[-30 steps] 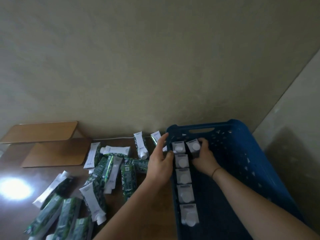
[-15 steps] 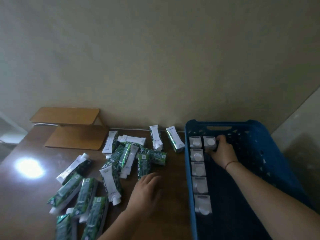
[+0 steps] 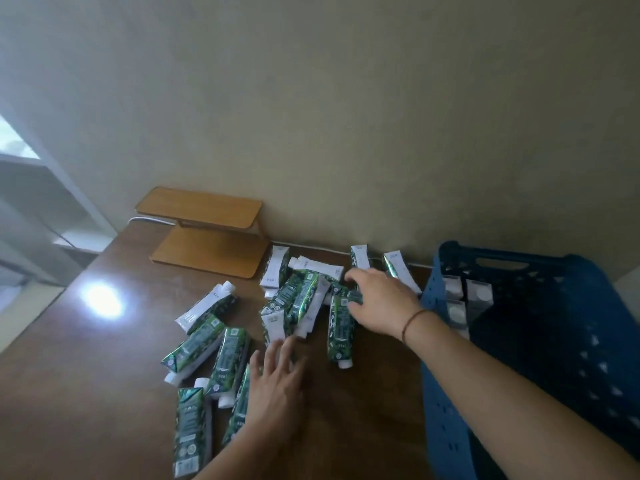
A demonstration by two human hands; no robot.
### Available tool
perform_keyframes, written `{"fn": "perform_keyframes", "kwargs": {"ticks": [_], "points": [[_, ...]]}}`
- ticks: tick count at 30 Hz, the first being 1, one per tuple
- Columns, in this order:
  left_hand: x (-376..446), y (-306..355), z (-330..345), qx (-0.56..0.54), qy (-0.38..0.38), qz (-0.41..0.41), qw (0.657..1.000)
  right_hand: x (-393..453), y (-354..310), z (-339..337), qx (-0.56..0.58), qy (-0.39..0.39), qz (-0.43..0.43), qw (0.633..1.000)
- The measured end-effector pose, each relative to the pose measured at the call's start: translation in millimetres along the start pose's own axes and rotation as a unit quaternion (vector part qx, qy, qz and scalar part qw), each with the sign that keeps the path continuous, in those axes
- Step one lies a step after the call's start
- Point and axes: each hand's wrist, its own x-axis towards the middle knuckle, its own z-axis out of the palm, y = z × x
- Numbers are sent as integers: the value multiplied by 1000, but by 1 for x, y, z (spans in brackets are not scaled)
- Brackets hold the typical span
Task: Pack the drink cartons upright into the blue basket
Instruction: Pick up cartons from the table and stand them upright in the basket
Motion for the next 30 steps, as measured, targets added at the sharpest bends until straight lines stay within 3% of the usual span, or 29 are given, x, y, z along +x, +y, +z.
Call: {"fn": "perform_keyframes", "kwargs": {"ticks": [2, 4, 8, 10, 11, 12, 14, 15, 16, 17, 18, 19, 20, 23, 26, 28, 30], "points": [[-3, -5, 3, 0, 2, 16, 1000, 21, -13, 29, -19, -90, 82, 992], [-6, -9, 6, -7, 16, 30, 999, 33, -15, 56, -2, -116, 165, 979], [-9, -16, 9, -100, 62, 80, 990, 38, -15, 92, 86, -59, 228, 968], [-3, -18, 1, -267, 56, 48, 961, 38, -15, 89, 126, -25, 243, 962], [0, -14, -10, -384, 17, -18, 923, 37, -15, 81, 147, -6, 252, 956], [5, -9, -21, -506, -30, -108, 855, 34, -16, 72, 173, 20, 258, 950], [22, 4, -44, -696, -153, -258, 653, 19, -22, 53, 226, 103, 225, 942], [32, 10, -54, -756, -214, -278, 553, 6, -27, 45, 247, 145, 189, 939], [42, 14, -62, -795, -256, -268, 481, -9, -34, 39, 267, 168, 146, 938], [53, 17, -71, -822, -273, -245, 435, -25, -40, 33, 270, 168, 104, 942], [62, 19, -78, -839, -266, -228, 417, -40, -44, 30, 248, 152, 61, 955], [70, 22, -87, -847, -256, -212, 414, -53, -45, 26, 203, 132, 23, 970], [76, 25, -93, -839, -240, -207, 443, -63, -44, 24, 169, 125, -15, 978], [84, 40, -94, -736, -148, -192, 632, -78, -29, 9, 236, 181, -22, 955], [78, 65, -100, -657, -13, -62, 751, -80, -1, -9, 306, 223, 51, 924], [72, 87, -110, -613, 28, 48, 788, -85, 17, -23, 358, 181, 56, 914], [70, 109, -120, -593, 19, 129, 795, -97, 32, -39, 382, 156, 19, 911]]}}
